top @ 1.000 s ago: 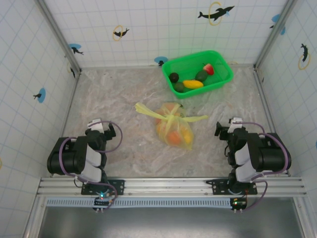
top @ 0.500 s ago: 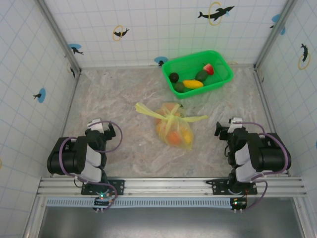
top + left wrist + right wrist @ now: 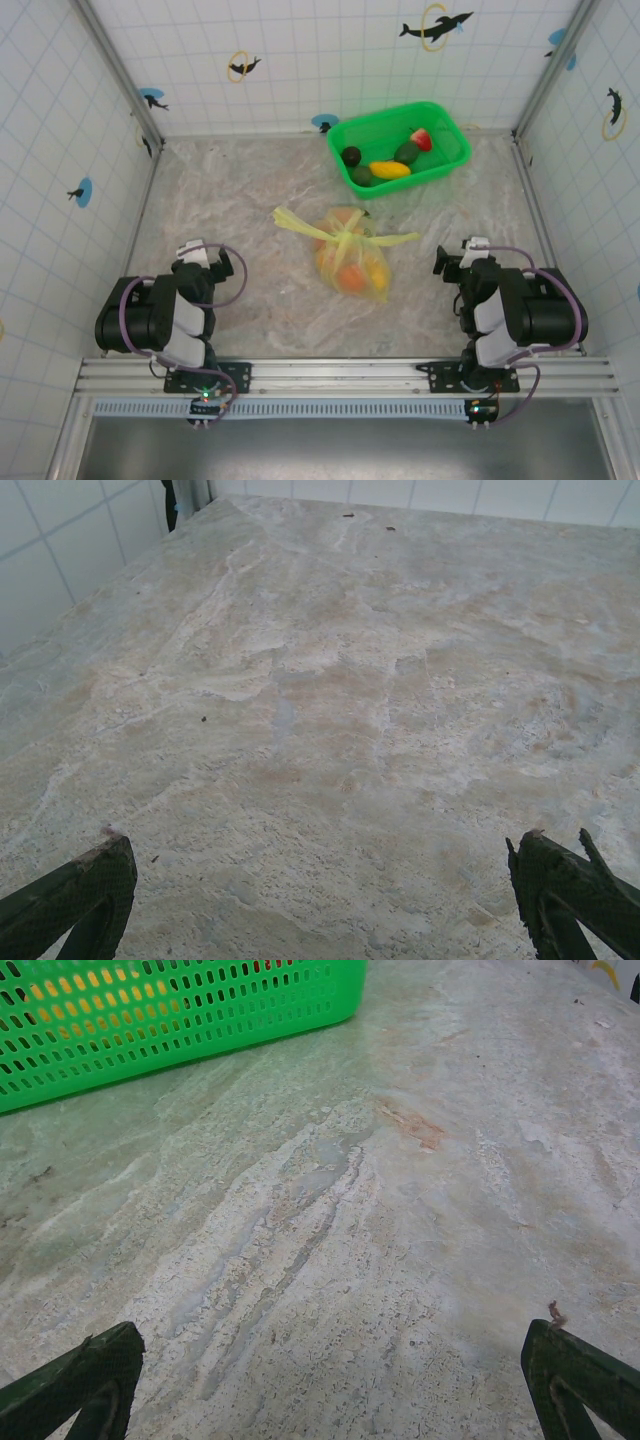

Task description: Place the fake fruits into the plastic bag and tie a complex knot

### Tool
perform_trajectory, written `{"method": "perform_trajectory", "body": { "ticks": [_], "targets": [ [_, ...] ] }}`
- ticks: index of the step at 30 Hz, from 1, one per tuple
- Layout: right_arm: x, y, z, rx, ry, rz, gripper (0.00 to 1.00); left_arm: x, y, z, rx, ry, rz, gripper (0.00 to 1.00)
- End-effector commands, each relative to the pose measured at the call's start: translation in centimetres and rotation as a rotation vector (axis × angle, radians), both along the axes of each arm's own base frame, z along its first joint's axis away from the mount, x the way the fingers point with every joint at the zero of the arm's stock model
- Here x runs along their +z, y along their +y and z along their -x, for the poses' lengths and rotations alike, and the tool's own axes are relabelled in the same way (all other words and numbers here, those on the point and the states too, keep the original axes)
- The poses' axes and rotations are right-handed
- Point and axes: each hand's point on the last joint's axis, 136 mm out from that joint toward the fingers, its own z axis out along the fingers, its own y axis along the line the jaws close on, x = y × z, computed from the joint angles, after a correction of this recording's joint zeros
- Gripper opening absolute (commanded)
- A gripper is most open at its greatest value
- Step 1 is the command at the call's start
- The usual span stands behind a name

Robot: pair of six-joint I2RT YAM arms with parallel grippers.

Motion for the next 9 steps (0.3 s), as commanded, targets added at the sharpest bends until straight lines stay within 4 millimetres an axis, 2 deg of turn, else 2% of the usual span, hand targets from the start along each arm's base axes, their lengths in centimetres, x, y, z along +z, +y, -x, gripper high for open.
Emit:
{"method": "perform_trajectory", "body": {
  "ticks": [1,9],
  "targets": [
    [0.52,-0.06,-0.01,-0.001,-0.021,0.004,1.00,0.36,0.05,-0.01,0.006,-0.016,0.003,0.98],
    [0.51,-0.05,0.00,0.000,-0.021,0.005,1.00,0.39,0.03,-0.01,0.005,-0.018,0.004,0.98]
  ]
}}
